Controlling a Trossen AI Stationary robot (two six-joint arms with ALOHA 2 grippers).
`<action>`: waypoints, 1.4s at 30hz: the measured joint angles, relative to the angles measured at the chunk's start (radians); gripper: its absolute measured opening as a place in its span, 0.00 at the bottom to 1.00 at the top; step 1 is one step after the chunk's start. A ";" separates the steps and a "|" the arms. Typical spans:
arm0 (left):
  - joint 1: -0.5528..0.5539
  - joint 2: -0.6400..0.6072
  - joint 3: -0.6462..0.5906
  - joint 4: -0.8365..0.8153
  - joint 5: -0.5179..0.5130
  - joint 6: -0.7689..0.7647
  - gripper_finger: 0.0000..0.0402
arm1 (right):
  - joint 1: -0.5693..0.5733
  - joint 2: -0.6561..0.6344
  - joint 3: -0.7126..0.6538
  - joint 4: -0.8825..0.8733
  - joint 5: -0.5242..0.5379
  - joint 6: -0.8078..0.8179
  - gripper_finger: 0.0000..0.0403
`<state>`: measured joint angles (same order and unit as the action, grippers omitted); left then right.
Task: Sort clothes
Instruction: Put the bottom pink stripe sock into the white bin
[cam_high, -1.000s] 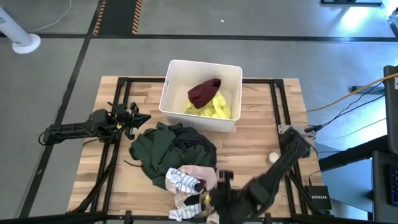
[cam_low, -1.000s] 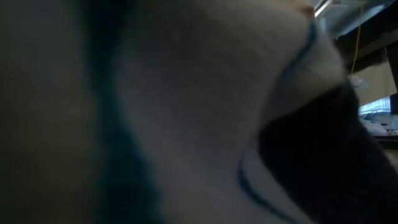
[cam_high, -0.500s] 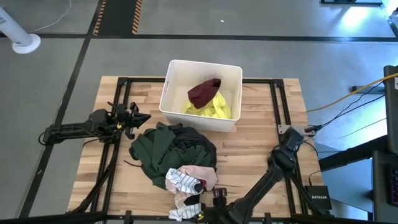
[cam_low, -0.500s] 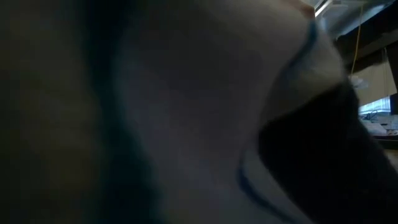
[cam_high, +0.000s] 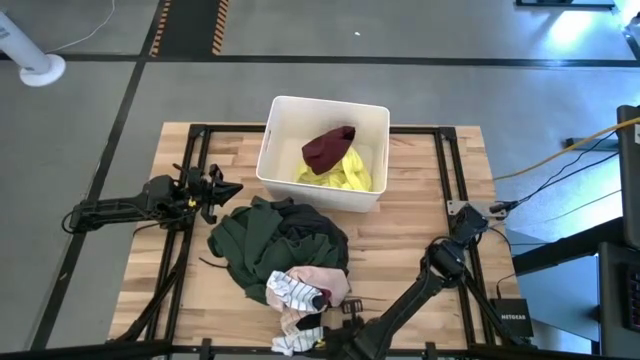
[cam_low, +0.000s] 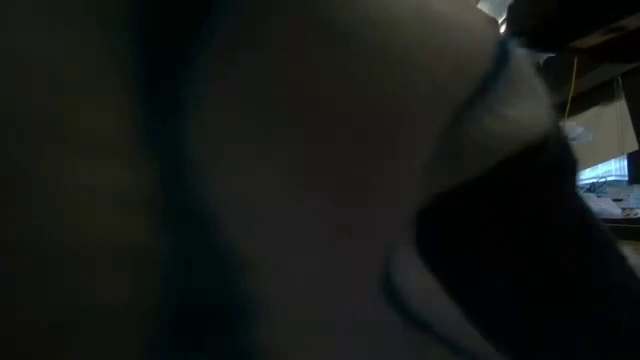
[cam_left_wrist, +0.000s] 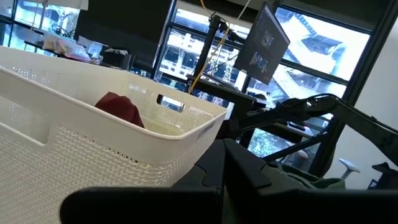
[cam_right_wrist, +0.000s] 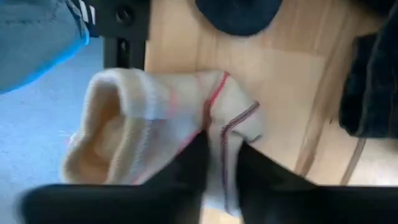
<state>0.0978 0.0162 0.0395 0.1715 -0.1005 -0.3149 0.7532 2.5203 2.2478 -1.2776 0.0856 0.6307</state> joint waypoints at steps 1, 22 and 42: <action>0.000 0.000 0.000 -0.002 0.000 0.001 0.00 | 0.000 -0.004 0.000 -0.018 0.000 0.008 0.07; 0.000 0.000 0.000 -0.012 0.001 0.008 0.00 | -0.109 -0.391 0.000 -0.208 0.315 -0.104 0.06; 0.000 0.000 0.000 -0.011 0.001 -0.014 0.00 | -0.716 -0.622 0.000 -0.207 0.706 -0.322 0.06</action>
<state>0.0975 0.0166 0.0395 0.1608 -0.0994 -0.3286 0.0375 1.8988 2.2475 -1.4845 0.7914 0.3084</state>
